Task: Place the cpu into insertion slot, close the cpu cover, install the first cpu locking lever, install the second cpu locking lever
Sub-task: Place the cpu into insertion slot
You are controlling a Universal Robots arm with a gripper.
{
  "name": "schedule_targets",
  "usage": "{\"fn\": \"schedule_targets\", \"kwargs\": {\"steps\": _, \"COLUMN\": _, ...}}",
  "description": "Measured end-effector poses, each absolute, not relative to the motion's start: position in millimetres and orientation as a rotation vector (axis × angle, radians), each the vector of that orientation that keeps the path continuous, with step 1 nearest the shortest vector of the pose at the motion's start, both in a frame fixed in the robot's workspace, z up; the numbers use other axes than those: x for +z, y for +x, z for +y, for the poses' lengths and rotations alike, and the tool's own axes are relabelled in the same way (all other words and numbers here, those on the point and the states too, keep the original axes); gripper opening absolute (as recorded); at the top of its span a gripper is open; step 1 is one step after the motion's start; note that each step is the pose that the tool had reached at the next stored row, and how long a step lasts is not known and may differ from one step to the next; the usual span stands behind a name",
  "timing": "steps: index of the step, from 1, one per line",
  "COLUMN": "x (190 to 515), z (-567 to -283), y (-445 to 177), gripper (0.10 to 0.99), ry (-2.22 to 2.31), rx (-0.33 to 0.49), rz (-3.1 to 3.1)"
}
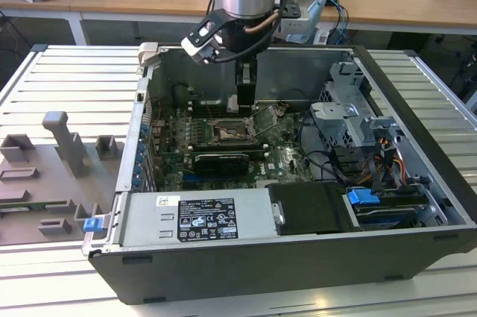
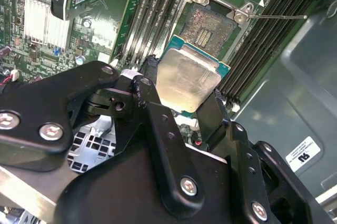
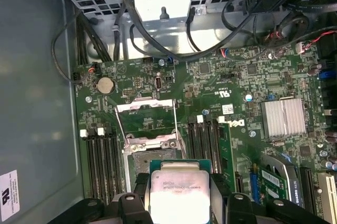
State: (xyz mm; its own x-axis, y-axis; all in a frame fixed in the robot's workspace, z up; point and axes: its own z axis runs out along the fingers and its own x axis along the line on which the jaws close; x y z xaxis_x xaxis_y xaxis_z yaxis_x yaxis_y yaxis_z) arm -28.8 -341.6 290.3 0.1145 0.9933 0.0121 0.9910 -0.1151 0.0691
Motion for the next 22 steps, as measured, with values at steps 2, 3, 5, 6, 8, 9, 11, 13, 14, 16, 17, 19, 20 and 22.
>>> {"fn": "schedule_targets", "kwargs": {"steps": 2, "x": 289.5, "z": -341.6, "y": -28.9, "gripper": 0.545, "ry": 2.312, "rx": 0.085, "rz": 2.06}}
{"fn": "schedule_targets", "kwargs": {"steps": 3, "x": 288.8, "z": -341.6, "y": -28.9, "gripper": 0.545, "ry": 2.312, "rx": 0.085, "rz": 2.06}}
{"fn": "schedule_targets", "kwargs": {"steps": 5, "x": 287.7, "z": -341.6, "y": -28.9, "gripper": 0.545, "ry": 2.312, "rx": 0.085, "rz": 2.06}}
{"fn": "schedule_targets", "kwargs": {"steps": 6, "x": 287.1, "z": -341.6, "y": -29.0, "gripper": 0.545, "ry": 2.312, "rx": 0.085, "rz": 2.06}}
{"fn": "schedule_targets", "kwargs": {"steps": 8, "x": 286.3, "z": -341.6, "y": -29.1, "gripper": 0.545, "ry": 2.312, "rx": 0.085, "rz": 2.06}}
{"fn": "schedule_targets", "kwargs": {"steps": 9, "x": 285.8, "z": -341.6, "y": -29.1, "gripper": 0.545, "ry": 2.312, "rx": 0.085, "rz": 2.06}}
{"fn": "schedule_targets", "kwargs": {"steps": 11, "x": 284.9, "z": -341.6, "y": -29.4, "gripper": 0.545, "ry": 2.312, "rx": 0.085, "rz": 2.06}}
{"fn": "schedule_targets", "kwargs": {"steps": 13, "x": 284.1, "z": -341.6, "y": -29.5, "gripper": 0.545, "ry": 2.312, "rx": 0.085, "rz": 2.06}}
{"fn": "schedule_targets", "kwargs": {"steps": 14, "x": 283.6, "z": -341.6, "y": -29.7, "gripper": 0.545, "ry": 2.312, "rx": 0.085, "rz": 2.06}}
{"fn": "schedule_targets", "kwargs": {"steps": 16, "x": 282.7, "z": -341.6, "y": -29.7, "gripper": 0.545, "ry": 2.312, "rx": 0.085, "rz": 2.06}}
{"fn": "schedule_targets", "kwargs": {"steps": 17, "x": 282.3, "z": -341.6, "y": -29.7, "gripper": 0.545, "ry": 2.312, "rx": 0.085, "rz": 2.06}}
{"fn": "schedule_targets", "kwargs": {"steps": 19, "x": 281.3, "z": -341.6, "y": -29.8, "gripper": 0.545, "ry": 2.312, "rx": 0.085, "rz": 2.06}}
{"fn": "schedule_targets", "kwargs": {"steps": 20, "x": 280.9, "z": -341.6, "y": -29.8, "gripper": 0.545, "ry": 2.312, "rx": 0.085, "rz": 2.06}}
{"fn": "schedule_targets", "kwargs": {"steps": 22, "x": 279.7, "z": -341.6, "y": -29.8, "gripper": 0.545, "ry": 2.313, "rx": 0.084, "rz": 2.06}}
